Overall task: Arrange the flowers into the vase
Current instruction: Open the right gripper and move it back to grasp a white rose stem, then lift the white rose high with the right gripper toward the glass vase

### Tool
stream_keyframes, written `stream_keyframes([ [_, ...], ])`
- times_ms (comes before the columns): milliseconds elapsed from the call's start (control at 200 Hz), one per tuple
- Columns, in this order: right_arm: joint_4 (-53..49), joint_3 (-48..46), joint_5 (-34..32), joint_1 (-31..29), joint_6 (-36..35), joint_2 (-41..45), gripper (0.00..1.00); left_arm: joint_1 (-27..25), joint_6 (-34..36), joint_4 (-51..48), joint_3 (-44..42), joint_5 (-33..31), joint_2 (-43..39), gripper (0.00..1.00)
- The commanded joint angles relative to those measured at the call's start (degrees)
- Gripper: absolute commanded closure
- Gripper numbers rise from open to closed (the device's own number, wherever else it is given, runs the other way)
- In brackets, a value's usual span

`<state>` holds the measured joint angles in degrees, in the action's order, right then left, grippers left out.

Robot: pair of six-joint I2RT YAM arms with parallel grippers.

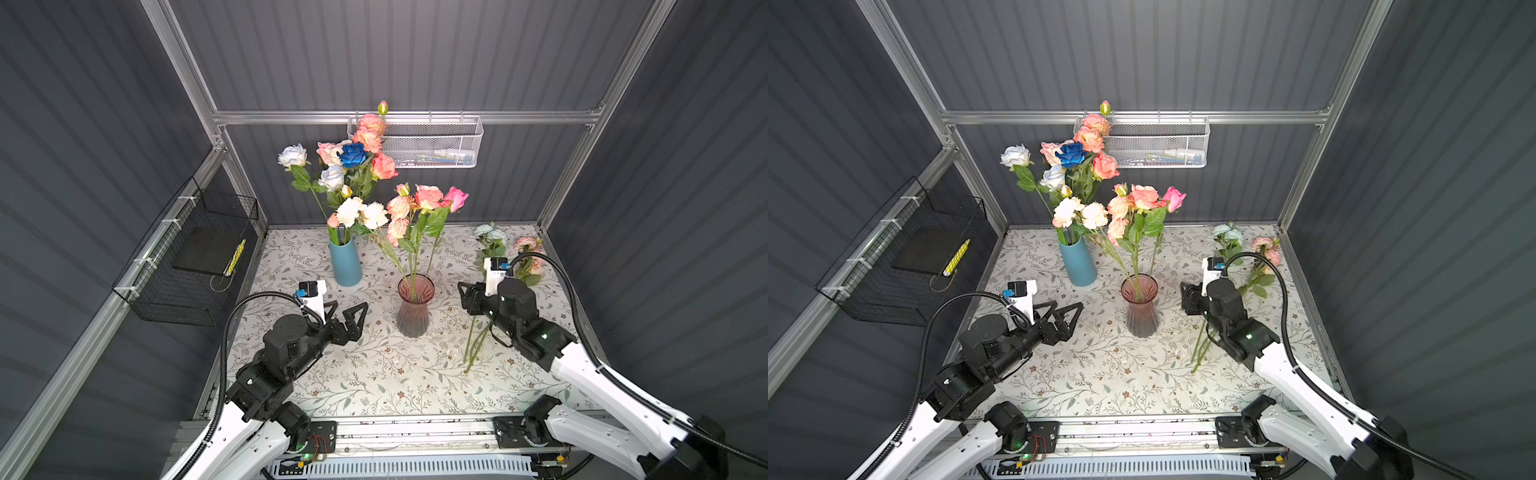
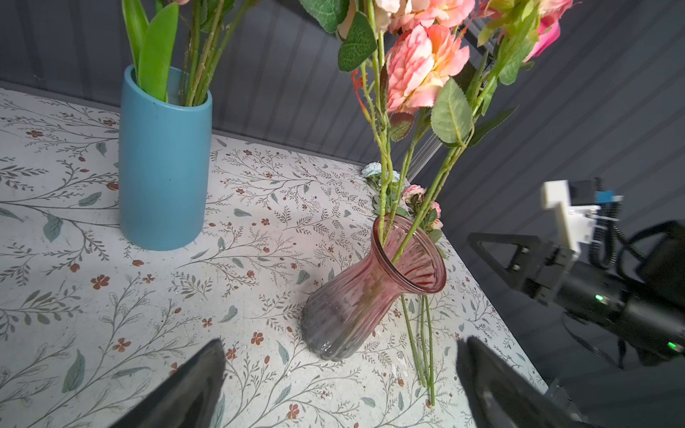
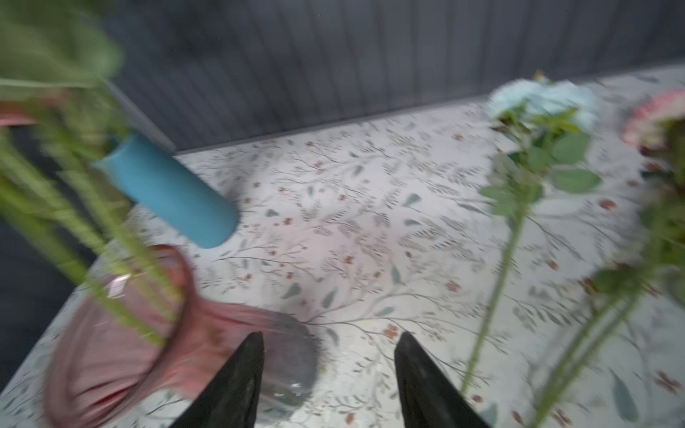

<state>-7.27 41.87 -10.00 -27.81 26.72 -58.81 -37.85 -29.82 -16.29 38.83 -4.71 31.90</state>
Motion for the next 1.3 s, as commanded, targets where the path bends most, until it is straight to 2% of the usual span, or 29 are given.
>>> stream_keyframes([
  [0,-9.73,4.48,4.25,8.02,5.16,-9.54,0.41,-0.39,0.06,1.11,0.00,0.89,-0.25,0.00],
  [95,-11.25,10.40,4.81,13.48,3.88,-20.35,0.40,-0.39,0.12,0.61,0.15,0.91,-0.71,0.00],
  [255,-14.70,23.51,4.57,19.22,3.18,-37.81,0.40,-0.39,-0.11,-0.38,0.32,1.00,-1.74,0.00],
  [420,-22.60,36.68,3.92,21.17,3.69,-51.25,0.41,-0.39,-0.31,-1.23,0.25,0.58,-2.75,0.00],
  [660,-33.28,51.23,2.29,22.05,2.39,-64.27,0.43,-0.39,-0.16,-1.11,-0.13,0.67,-3.18,0.00],
  [685,-34.29,52.33,2.27,22.16,2.27,-65.19,0.45,-0.39,-0.15,-1.03,-0.15,0.67,-3.24,0.00],
  [730,-35.43,53.74,2.12,22.40,1.98,-66.38,0.54,-0.39,-0.15,-0.94,-0.16,0.61,-3.22,0.00],
  [830,-36.29,55.28,3.28,22.79,1.59,-67.47,0.64,-0.39,-0.08,-0.74,-0.24,0.60,-3.05,0.00],
  [945,-38.40,57.81,3.97,22.88,1.02,-69.13,0.66,-0.39,-0.14,-0.49,-0.42,0.58,-2.86,0.00],
  [1035,-39.39,58.81,4.37,22.81,0.39,-69.66,0.73,-0.39,-0.28,-0.16,-0.44,0.73,-2.64,0.00],
  [1216,-35.54,54.55,5.16,22.98,-0.59,-67.16,0.96,-0.39,-0.50,-0.31,-0.44,0.89,-2.78,0.00],
  [1296,-30.16,49.53,6.40,22.85,-1.46,-63.79,1.00,-0.39,-0.50,-0.65,-0.38,0.84,-2.96,0.00],
])
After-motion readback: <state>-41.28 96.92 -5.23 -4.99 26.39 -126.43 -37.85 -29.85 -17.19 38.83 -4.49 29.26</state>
